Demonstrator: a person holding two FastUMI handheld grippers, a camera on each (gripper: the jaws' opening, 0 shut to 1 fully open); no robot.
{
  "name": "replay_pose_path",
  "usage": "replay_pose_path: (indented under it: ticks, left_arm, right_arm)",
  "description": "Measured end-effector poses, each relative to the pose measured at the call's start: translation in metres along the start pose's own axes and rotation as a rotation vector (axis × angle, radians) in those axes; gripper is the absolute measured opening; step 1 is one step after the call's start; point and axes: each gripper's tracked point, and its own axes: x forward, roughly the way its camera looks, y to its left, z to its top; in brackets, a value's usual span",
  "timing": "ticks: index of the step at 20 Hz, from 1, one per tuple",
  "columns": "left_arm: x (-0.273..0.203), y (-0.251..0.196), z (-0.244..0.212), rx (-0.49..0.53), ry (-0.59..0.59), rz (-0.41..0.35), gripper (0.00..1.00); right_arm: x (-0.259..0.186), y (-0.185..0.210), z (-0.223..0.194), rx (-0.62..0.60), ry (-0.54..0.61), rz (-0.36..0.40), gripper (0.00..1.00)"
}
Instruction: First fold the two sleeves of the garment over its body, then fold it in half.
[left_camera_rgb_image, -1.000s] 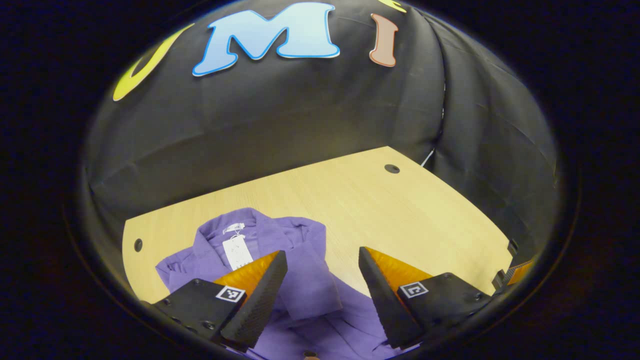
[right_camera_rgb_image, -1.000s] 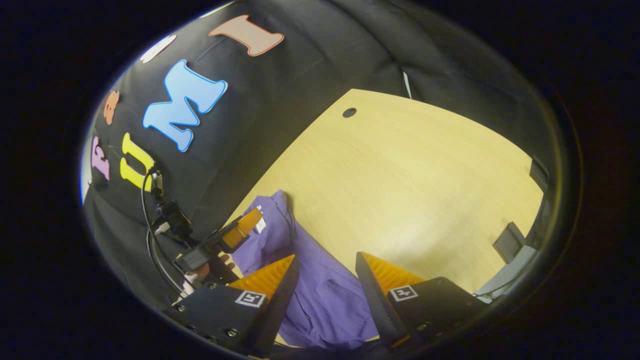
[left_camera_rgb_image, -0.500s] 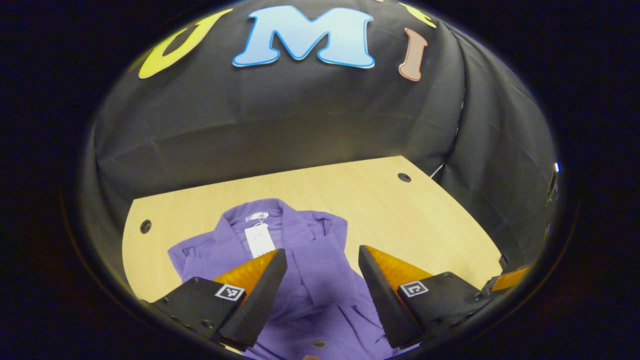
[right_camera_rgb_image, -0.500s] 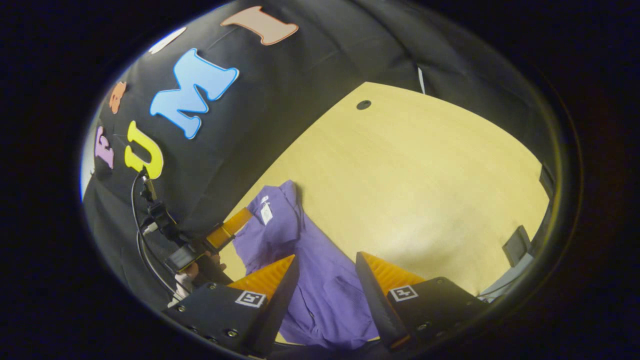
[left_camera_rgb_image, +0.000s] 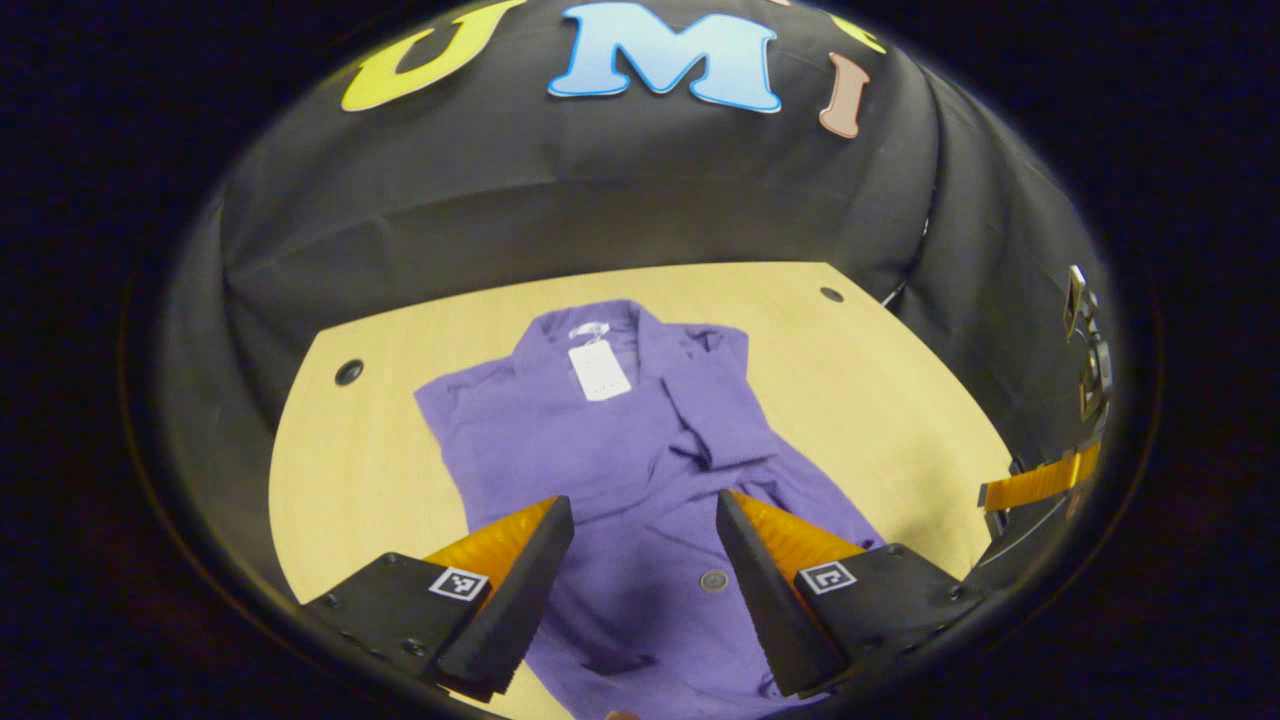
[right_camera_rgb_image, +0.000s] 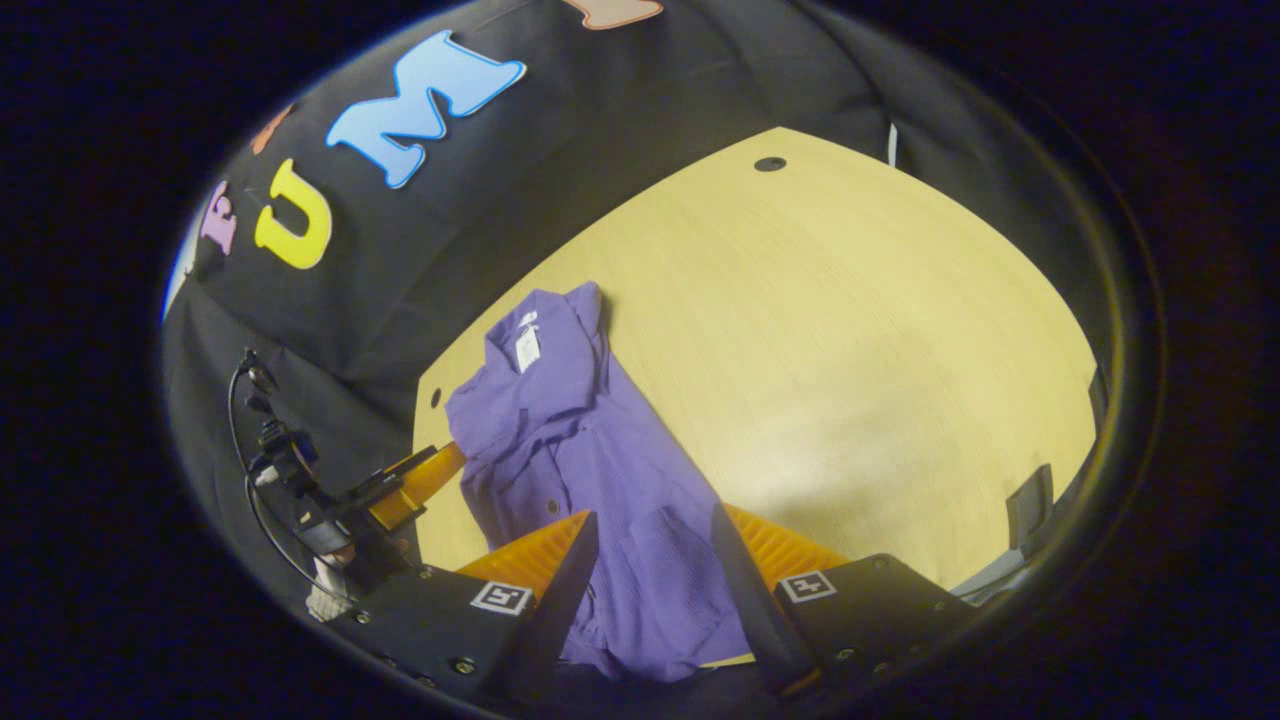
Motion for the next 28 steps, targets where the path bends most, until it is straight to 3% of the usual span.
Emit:
replay_pose_path:
  ticks: [7,12,16,21,26,27,28]
  left_arm:
    - [-0.052,0.032,-0.117,-0.008,0.156,0.047,0.99]
    - [-0.095,0.03,-0.214,-0.044,0.293,0.059,0.99]
    - [-0.121,0.028,-0.279,-0.03,0.423,0.083,0.96]
    - [-0.115,0.034,-0.307,-0.01,0.53,0.116,0.99]
    - [-0.113,0.029,-0.311,-0.029,0.618,0.104,0.96]
    - [-0.112,0.029,-0.312,-0.035,0.647,0.106,0.97]
    - [-0.111,0.029,-0.312,-0.045,0.679,0.111,0.97]
  right_arm:
    - [0.013,-0.023,-0.044,-0.124,0.136,-0.082,0.75]
    - [0.016,-0.055,-0.101,-0.26,0.296,-0.187,0.75]
    - [0.017,-0.062,-0.139,-0.34,0.407,-0.229,0.75]
    - [0.022,-0.076,-0.154,-0.443,0.461,-0.335,0.75]
    - [0.024,-0.095,-0.161,-0.506,0.504,-0.452,0.76]
    - [0.025,-0.095,-0.161,-0.519,0.511,-0.462,0.68]
    - [0.025,-0.095,-0.163,-0.525,0.529,-0.473,0.68]
